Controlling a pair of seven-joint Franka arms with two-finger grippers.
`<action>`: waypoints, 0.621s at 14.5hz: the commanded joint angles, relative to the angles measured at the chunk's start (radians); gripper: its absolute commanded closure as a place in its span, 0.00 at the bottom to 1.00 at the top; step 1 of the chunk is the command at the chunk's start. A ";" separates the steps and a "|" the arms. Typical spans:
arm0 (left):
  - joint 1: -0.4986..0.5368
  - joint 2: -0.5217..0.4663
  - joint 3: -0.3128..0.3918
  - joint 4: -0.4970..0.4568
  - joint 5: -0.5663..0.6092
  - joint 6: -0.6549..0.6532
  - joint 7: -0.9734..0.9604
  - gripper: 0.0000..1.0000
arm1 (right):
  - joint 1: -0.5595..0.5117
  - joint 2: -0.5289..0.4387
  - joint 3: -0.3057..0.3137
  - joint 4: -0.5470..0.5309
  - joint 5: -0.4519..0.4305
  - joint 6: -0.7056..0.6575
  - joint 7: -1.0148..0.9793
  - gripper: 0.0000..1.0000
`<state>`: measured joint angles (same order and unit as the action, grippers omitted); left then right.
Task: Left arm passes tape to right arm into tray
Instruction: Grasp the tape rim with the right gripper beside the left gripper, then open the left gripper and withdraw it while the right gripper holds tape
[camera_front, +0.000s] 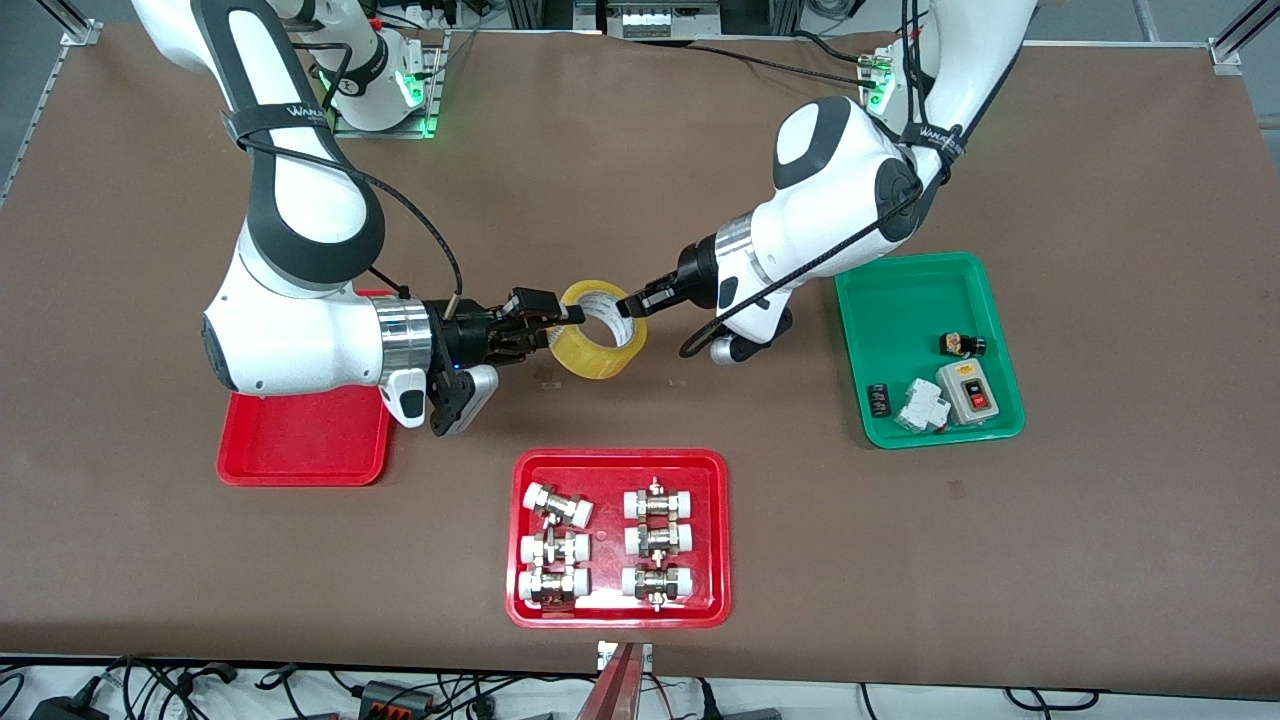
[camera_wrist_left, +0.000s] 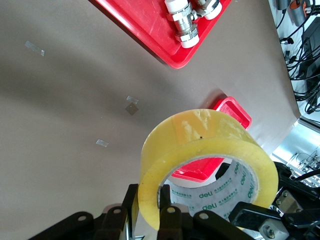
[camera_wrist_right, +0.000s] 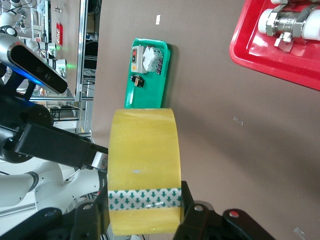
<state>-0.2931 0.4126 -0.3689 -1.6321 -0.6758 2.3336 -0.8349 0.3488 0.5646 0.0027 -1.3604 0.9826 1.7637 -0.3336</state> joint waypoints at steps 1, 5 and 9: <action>0.006 -0.012 -0.002 -0.005 -0.022 0.012 0.030 0.99 | -0.002 0.009 0.005 0.020 0.016 -0.018 -0.016 0.63; 0.008 -0.012 0.007 0.000 -0.021 0.012 0.030 0.87 | -0.002 0.009 0.005 0.020 0.016 -0.018 -0.021 0.63; 0.044 -0.012 0.008 0.011 0.053 0.009 0.107 0.00 | -0.004 0.009 0.005 0.018 0.018 -0.020 -0.041 0.63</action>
<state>-0.2765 0.4121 -0.3650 -1.6254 -0.6653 2.3385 -0.7988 0.3497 0.5659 0.0045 -1.3601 0.9883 1.7694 -0.3514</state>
